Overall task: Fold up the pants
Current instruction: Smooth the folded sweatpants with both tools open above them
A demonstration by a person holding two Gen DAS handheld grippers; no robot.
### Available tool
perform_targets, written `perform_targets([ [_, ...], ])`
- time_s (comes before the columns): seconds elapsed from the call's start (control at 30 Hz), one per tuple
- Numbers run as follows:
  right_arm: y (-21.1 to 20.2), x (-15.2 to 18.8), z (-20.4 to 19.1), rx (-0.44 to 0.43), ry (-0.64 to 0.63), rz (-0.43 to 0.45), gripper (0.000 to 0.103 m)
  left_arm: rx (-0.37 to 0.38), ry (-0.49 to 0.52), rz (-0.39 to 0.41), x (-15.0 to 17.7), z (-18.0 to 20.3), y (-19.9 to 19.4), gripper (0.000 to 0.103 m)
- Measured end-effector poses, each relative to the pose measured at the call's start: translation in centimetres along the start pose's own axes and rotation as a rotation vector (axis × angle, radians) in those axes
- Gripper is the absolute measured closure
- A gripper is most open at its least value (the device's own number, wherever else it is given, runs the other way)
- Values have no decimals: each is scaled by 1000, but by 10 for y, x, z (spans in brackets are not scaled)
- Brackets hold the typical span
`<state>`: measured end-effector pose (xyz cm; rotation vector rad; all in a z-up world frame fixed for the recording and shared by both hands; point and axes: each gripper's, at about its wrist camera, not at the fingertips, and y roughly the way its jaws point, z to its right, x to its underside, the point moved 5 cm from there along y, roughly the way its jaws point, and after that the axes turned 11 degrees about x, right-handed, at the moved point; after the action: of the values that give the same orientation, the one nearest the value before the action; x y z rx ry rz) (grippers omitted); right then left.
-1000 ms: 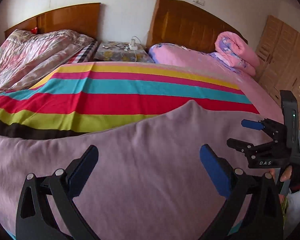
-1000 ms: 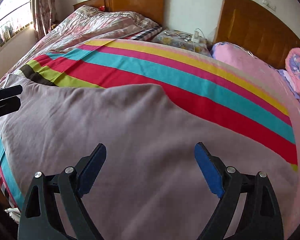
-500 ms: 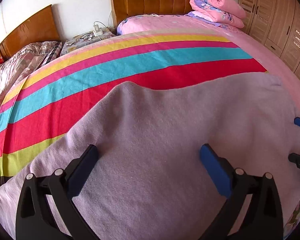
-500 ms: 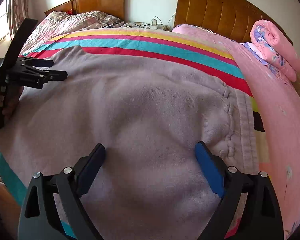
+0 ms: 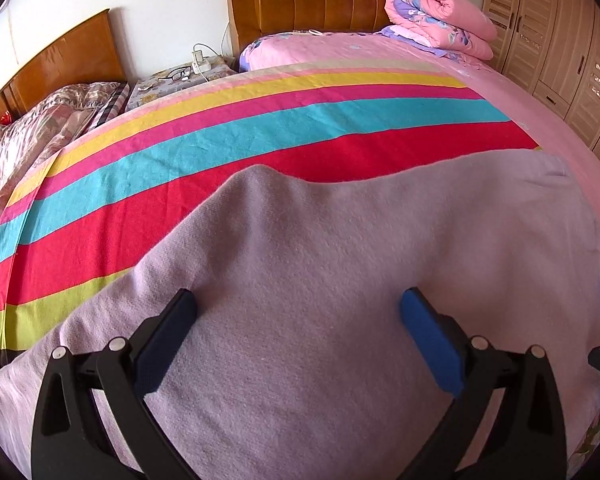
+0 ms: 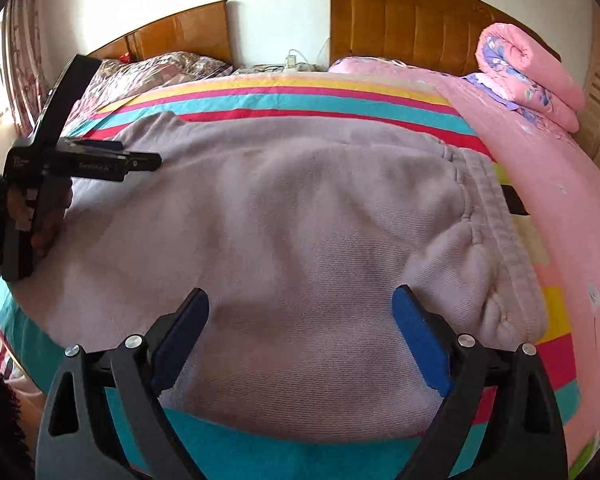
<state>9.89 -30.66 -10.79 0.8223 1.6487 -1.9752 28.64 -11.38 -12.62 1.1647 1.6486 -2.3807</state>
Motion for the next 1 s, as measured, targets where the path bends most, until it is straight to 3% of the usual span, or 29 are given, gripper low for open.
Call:
perform_targets([
  [0.1,-11,-4,-27,-39,-30,48,14,21,-16,14,2,-1,-7,1],
  [0.17,-7,0,-40,-29,-67,30,13,8,-37,38,5,-4,-17,1],
  [0.23,9,9,-41,-23,-61,-20,12,-11,-66,74,9,-7,-34,1],
  [0.3,6,13,-35,-56,-25,15,11,-3,-70,101,15,-5,-52,1],
  [0.43,3,12,-35,-37,-35,3,11,-90,-40,126,30,-7,-80,1],
  [0.9,1,10,-35,18,-8,-51,11,-143,-158,114,99,-48,-118,1],
  [1.0,-9,-1,-51,17,-29,-9,11,-156,-184,108,108,-61,-121,1],
])
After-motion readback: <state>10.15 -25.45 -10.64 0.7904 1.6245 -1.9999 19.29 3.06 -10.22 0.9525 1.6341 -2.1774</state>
